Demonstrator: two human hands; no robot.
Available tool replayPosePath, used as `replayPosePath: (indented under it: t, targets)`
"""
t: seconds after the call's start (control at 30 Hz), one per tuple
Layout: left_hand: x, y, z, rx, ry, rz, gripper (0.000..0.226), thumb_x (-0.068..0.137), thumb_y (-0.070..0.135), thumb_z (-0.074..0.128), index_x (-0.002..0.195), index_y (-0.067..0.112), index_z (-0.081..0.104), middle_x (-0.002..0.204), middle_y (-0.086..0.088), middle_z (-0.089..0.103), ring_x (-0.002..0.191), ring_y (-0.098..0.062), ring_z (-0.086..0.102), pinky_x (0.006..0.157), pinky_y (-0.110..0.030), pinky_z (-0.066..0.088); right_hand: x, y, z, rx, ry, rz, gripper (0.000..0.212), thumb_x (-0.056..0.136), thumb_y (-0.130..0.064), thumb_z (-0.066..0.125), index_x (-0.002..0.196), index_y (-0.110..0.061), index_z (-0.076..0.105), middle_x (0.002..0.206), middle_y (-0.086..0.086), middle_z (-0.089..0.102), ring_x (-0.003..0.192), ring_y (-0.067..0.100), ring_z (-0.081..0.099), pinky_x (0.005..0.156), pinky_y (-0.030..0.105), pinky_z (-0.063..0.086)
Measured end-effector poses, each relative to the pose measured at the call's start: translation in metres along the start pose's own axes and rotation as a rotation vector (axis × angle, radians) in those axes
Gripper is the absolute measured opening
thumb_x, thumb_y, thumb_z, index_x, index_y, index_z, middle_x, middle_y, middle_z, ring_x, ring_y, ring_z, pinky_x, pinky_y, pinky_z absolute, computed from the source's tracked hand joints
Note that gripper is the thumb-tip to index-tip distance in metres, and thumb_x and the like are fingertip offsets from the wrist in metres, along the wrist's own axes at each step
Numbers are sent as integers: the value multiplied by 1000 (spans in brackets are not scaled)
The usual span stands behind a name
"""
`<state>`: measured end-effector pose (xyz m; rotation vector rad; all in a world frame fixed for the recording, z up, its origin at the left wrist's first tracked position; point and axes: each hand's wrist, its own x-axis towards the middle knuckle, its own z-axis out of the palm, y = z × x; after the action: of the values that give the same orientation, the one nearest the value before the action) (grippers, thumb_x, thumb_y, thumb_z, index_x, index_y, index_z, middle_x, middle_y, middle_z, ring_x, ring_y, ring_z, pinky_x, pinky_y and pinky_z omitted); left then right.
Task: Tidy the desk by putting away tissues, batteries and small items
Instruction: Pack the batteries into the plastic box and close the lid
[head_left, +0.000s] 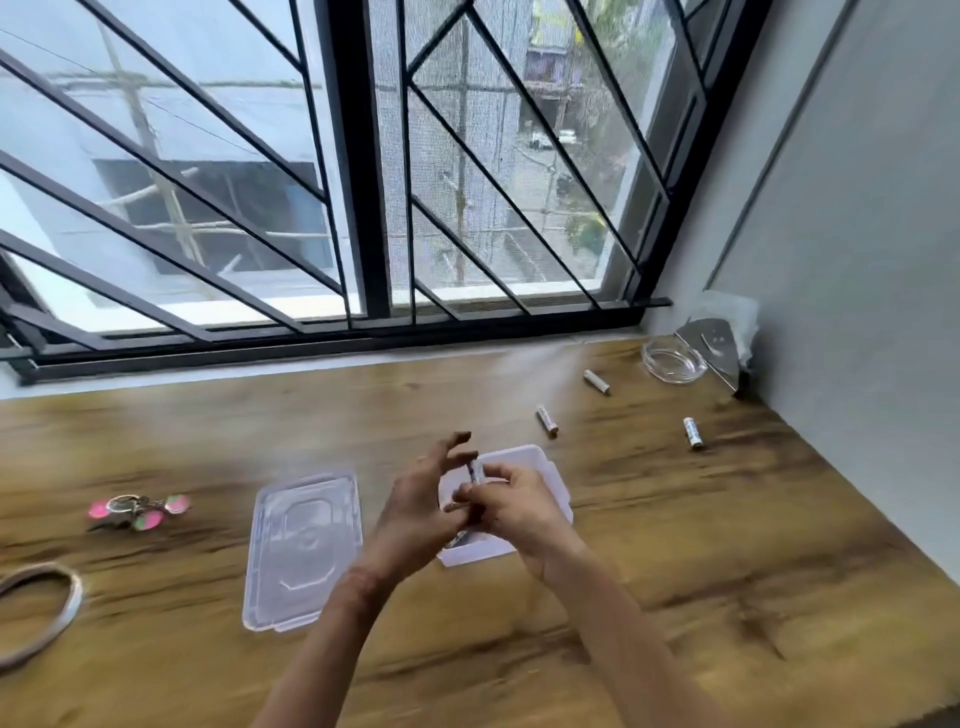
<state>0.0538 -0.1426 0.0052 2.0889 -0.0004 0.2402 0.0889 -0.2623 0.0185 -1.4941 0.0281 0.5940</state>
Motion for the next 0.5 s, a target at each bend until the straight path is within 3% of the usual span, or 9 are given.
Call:
replayPosePath:
  t: [0.07,0.13,0.23,0.33,0.5]
  targets:
    - [2,-8,3,109,14,-35,63,76,12,70,133,24,45,128,4,56,116,-6,51,91,-14,38,9,3,-13,-229,107,-48,14,82,-1,60,96,-4,62,80,10,66,65,15,65,70,32,56]
    - [1,-16,4,207,50,-106,58,79,13,68,132,22,47,131,0,53,121,-14,46,94,-14,30,18,4,-24,-608,160,-160,12,77,-5,62,89,-2,65,77,3,64,66,12,59,62,26,47]
    - [-6,-26,6,255,110,-190,51,83,8,61,131,17,48,134,-4,51,126,-17,41,97,-14,25,27,5,-30,-939,5,-191,15,79,-9,65,93,-9,70,84,2,65,82,13,59,66,23,41]
    - [-12,-31,10,237,120,-236,50,85,8,60,132,15,47,136,-3,49,130,-16,39,103,-18,24,35,11,-28,-1086,-101,-166,20,80,-7,64,98,-11,71,97,8,71,92,20,64,73,26,47]
    - [-14,-29,13,212,140,-268,48,86,8,57,133,16,47,138,0,49,130,-14,40,102,-14,23,43,17,-20,-1094,-181,-134,20,79,-3,57,93,-7,72,97,12,71,94,22,65,83,25,48]
